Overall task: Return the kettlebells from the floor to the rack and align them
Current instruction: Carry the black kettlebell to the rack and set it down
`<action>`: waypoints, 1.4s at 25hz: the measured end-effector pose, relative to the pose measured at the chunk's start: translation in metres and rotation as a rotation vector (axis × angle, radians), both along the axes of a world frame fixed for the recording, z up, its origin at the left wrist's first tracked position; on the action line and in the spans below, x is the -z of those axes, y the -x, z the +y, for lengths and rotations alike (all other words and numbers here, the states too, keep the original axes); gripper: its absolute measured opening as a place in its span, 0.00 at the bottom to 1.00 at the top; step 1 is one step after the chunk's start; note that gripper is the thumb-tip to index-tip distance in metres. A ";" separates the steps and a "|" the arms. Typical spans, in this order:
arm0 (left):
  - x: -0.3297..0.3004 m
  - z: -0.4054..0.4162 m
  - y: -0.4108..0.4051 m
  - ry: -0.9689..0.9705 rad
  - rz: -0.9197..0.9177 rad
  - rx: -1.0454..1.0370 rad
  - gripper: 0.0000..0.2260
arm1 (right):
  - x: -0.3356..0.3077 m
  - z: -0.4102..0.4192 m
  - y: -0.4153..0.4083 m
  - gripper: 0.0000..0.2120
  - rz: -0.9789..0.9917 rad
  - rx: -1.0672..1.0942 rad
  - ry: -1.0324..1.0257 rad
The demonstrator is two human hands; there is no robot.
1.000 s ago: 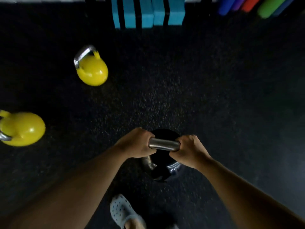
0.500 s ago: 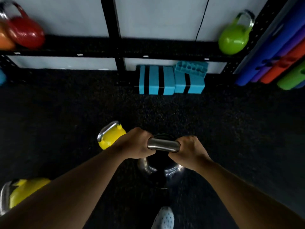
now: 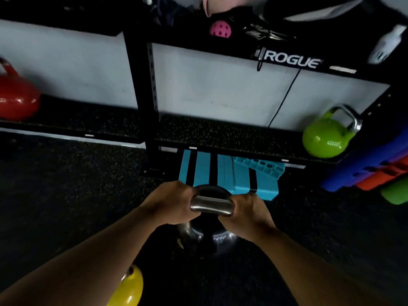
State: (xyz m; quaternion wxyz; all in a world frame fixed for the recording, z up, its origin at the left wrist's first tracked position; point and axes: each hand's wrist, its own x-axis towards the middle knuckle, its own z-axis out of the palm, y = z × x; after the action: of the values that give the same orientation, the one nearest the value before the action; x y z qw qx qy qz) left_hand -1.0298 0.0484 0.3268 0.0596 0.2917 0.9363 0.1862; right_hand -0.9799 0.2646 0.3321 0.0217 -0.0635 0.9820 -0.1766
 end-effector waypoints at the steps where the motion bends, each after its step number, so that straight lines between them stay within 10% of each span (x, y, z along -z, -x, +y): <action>1: -0.001 0.003 0.026 0.006 0.009 0.011 0.10 | 0.001 0.003 0.026 0.07 0.037 0.009 -0.004; 19: 0.022 0.063 0.363 0.081 0.142 -0.213 0.15 | 0.031 0.051 0.390 0.10 0.109 -0.126 0.244; 35: 0.041 0.078 0.475 -0.079 0.027 -0.334 0.06 | 0.046 0.043 0.495 0.11 0.056 0.122 0.239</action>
State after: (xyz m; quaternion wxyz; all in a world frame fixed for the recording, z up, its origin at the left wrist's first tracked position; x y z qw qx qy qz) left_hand -1.5045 0.1269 0.2860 0.0038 0.1366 0.9644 0.2264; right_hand -1.4749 0.3076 0.2865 -0.0244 -0.0107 0.9563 -0.2913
